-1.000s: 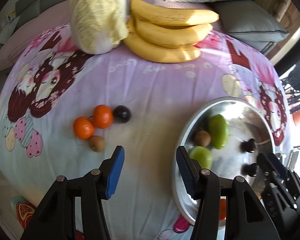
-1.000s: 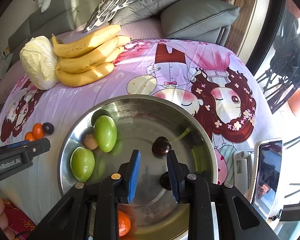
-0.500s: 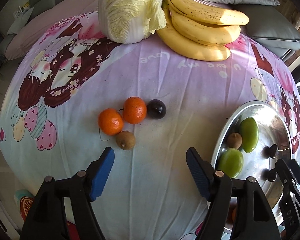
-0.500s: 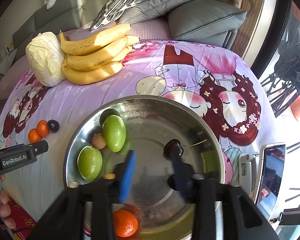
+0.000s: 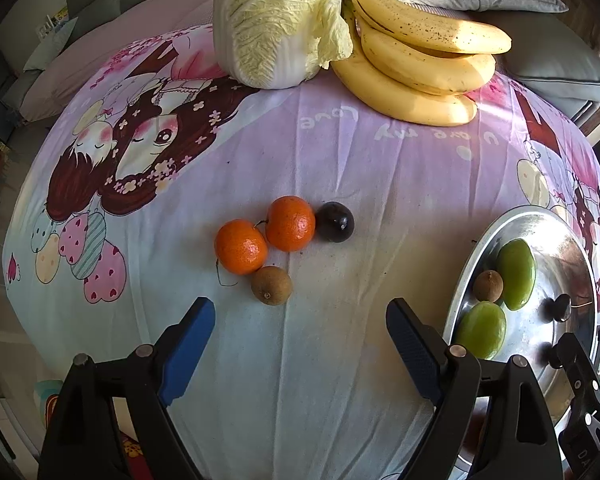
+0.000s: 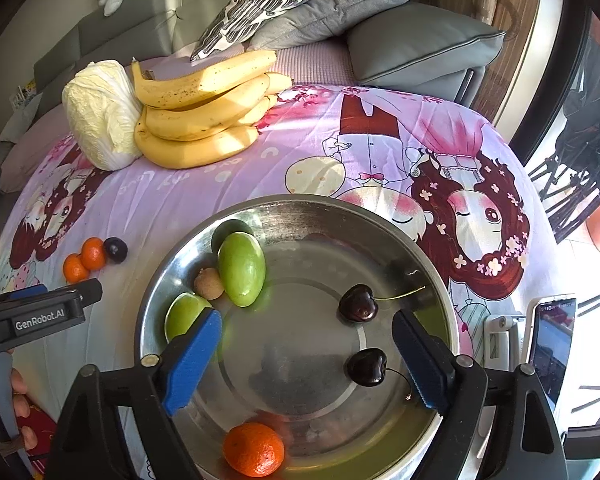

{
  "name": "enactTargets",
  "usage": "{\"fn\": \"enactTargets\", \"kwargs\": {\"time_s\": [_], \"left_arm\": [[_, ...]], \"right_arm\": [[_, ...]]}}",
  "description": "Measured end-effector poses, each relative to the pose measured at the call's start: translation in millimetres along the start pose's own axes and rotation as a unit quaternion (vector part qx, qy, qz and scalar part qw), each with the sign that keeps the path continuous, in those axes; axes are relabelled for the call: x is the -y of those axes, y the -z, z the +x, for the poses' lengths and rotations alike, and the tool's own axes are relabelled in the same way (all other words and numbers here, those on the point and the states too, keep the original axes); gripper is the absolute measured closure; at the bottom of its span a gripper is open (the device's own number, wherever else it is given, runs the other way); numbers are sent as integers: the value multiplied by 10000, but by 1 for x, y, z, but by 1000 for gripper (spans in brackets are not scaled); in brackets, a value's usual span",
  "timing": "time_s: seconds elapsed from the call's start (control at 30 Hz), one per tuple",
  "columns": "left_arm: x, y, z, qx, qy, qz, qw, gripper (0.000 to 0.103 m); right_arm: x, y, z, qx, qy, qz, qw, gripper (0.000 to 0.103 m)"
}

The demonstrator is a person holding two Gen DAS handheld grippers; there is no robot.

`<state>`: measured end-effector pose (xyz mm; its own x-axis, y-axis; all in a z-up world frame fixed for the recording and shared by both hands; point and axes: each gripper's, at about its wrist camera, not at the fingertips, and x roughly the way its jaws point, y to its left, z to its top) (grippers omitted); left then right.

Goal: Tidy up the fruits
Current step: 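Move both tools back toward the remaining oranges, kiwi and cherry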

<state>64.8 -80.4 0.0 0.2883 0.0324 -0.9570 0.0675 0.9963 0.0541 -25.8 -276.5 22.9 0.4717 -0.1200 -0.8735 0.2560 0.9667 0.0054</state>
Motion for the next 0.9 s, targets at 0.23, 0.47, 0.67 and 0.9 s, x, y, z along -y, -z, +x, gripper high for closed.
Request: {"fn": "enactTargets", "kwargs": {"time_s": [0.23,0.47,0.67,0.9], "left_arm": [[-7,0,1,1,14,-108,9999,15],[-21,-1,-2,38,39,-276,9996,10],[-36,-1,-2,36,70,-420,9991,10],[-61,-3,-3,93,104,-654,9978,10]], "right_arm": [[-4,-1,-3,78,-21,4,10000,7],[-20,-4,-3,109,-156,-137,9997,1],[-39,-6,-3,168,-351,-268,9989,0],[-74,-8,-1,193,-636,-582,9961,0]]}}
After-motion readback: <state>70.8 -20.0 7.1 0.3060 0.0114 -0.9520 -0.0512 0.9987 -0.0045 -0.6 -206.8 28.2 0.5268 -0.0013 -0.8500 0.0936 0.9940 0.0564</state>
